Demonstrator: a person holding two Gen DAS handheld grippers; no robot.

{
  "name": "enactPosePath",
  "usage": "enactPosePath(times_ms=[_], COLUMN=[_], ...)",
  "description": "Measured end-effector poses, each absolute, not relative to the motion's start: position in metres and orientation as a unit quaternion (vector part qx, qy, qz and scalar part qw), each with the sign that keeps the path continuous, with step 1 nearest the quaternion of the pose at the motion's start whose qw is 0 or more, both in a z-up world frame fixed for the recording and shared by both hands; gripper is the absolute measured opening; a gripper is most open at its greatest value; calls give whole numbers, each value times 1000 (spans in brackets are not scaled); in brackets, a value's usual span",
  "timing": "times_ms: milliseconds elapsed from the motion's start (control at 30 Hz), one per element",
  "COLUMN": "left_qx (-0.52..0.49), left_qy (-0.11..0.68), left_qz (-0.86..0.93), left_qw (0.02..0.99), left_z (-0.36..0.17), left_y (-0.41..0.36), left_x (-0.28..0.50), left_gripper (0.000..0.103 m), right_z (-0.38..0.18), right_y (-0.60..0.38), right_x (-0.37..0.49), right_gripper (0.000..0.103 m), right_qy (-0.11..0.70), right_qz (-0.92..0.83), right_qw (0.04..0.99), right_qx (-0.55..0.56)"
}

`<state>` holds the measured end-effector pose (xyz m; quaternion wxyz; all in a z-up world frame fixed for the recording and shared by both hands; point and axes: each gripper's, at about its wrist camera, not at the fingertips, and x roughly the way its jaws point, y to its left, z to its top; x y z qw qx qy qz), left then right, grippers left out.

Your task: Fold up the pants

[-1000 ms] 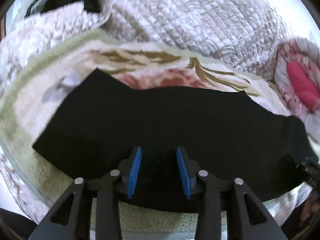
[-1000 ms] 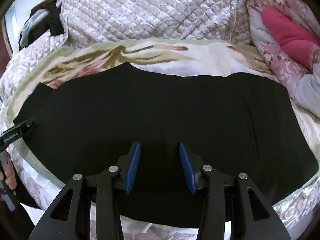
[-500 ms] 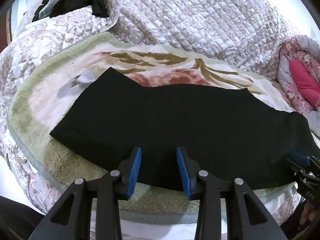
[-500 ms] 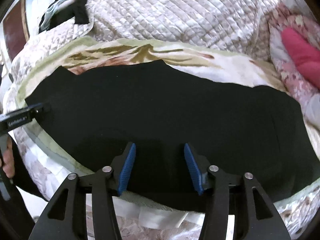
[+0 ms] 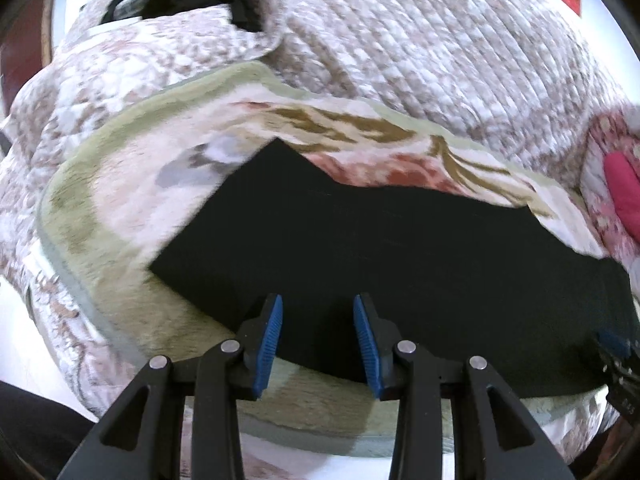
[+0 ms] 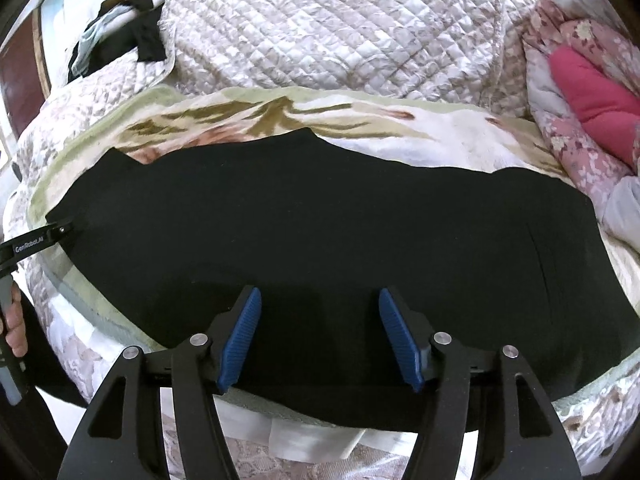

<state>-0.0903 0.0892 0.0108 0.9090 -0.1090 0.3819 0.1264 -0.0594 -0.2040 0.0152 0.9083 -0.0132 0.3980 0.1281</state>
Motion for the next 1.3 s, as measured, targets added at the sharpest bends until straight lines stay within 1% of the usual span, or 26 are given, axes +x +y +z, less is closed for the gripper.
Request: enactPosePath(times_ms=[200, 267, 367, 633, 867, 900, 933, 967, 1000, 1033, 1167, 1300], left_qx=[-147, -165, -197, -228, -220, -218, -214, -207, -203, -202, -182, -160], left_qy=[361, 358, 357, 352, 341, 341, 342, 343, 345, 347, 347, 329], left_qz=[157, 172, 159, 145, 150, 153, 161, 169, 173, 169, 141, 93], left_qw=[907, 903, 899, 896, 902, 902, 901, 900, 900, 900, 909, 926], left_z=[14, 12, 6, 0, -1, -1, -1, 0, 0, 1, 15, 40], left_y=[114, 123, 131, 140, 147, 147, 148, 148, 148, 147, 132, 110], left_x=[-108, -118, -125, -115, -94, -92, -90, -89, -88, -87, -85, -80], left_gripper=[40, 41, 41, 47, 47, 43, 33, 27, 19, 8, 7, 7], right_z=[16, 16, 17, 18, 19, 20, 20, 21, 22, 23, 29, 34], right_y=[-200, -198, -197, -192, -197, -197, -198, -198, -198, -199, -206, -217], right_x=[-60, -59, -58, -55, -53, -53, -53, -54, -55, -55, -57, -60], right_gripper=[62, 62, 62, 62, 62, 62, 62, 62, 62, 62, 62, 62], right_qy=[396, 395, 394, 395, 395, 395, 395, 393, 392, 389, 378, 369], right_qz=[137, 140, 145, 153, 149, 149, 149, 149, 148, 148, 142, 132], right_qw=[908, 908, 908, 906, 906, 906, 906, 907, 908, 909, 914, 918], right_qx=[-17, -14, -6, 2, 22, 25, 26, 26, 27, 29, 37, 55])
